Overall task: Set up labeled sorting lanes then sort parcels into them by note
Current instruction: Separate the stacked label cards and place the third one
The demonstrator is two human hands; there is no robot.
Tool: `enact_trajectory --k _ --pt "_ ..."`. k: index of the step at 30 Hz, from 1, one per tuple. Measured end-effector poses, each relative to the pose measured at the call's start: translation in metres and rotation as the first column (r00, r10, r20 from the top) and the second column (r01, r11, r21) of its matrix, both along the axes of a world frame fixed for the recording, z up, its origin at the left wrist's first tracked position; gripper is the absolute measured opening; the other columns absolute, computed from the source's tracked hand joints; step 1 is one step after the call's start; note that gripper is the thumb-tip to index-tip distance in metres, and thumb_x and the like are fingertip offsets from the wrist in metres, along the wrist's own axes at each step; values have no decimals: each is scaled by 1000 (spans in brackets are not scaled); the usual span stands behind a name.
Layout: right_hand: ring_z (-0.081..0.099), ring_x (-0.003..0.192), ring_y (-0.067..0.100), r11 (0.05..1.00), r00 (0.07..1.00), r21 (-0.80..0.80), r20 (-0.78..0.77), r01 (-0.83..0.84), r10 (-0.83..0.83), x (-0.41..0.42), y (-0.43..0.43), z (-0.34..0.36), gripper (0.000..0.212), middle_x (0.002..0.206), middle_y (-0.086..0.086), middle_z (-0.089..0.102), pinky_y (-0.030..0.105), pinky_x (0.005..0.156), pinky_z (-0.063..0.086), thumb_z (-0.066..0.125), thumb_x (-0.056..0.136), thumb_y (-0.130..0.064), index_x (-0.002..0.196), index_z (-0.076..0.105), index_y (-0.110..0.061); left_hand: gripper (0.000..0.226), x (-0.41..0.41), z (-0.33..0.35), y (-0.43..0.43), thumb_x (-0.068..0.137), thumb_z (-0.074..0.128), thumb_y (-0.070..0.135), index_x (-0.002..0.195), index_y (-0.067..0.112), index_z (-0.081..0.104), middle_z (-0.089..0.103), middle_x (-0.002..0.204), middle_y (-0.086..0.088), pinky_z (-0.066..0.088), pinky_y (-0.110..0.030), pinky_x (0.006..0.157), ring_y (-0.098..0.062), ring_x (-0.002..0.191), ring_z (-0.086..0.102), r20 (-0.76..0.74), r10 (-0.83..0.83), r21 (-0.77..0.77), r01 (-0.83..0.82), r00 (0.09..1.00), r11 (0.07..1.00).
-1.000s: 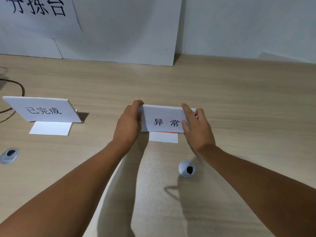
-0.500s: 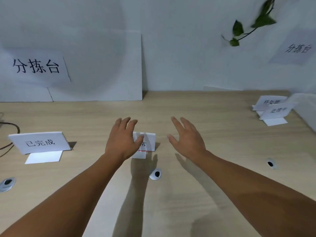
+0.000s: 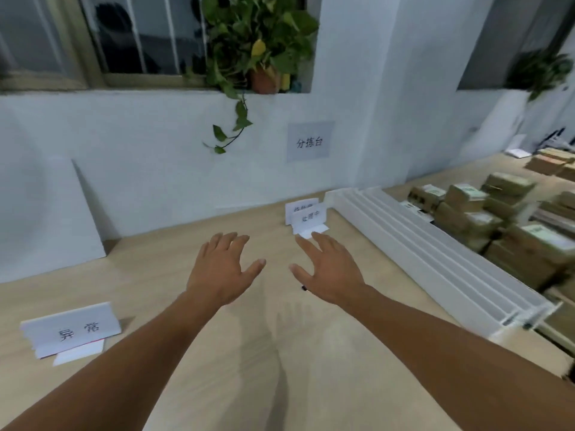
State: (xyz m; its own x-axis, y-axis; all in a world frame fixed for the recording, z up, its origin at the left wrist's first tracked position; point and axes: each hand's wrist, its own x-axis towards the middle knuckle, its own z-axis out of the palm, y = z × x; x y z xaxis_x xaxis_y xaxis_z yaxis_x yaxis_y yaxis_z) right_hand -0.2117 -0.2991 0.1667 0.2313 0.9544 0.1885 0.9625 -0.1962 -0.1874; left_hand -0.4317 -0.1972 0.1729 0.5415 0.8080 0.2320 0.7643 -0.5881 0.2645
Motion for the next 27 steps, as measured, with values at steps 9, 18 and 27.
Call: enact_trajectory --k 9,18,27 --pt "16 153 24 997 997 21 -40 72 -71 198 -118 13 70 166 5 24 46 123 20 40 97 -66 159 23 -37 65 189 10 -95 96 50 60 148 20 47 47 152 -4 26 -42 119 -24 145 33 109 3 -14 -2 994 1000" --pt "18 152 23 1000 996 -17 -84 -14 13 287 -87 -16 69 165 3 23 40 119 25 41 97 -66 158 25 -37 61 268 -23 -69 96 54 56 144 18 52 53 146 -7 29 -41 118 -26 140 40 128 84 -50 -79 988 996" --pt "17 152 19 992 992 -74 -79 -106 100 380 0 -42 69 165 -1 23 40 117 29 45 96 -66 157 24 -40 58 374 -75 7 98 58 49 142 12 54 54 145 -10 30 -42 117 -29 139 42 120 188 -165 -167 975 972"
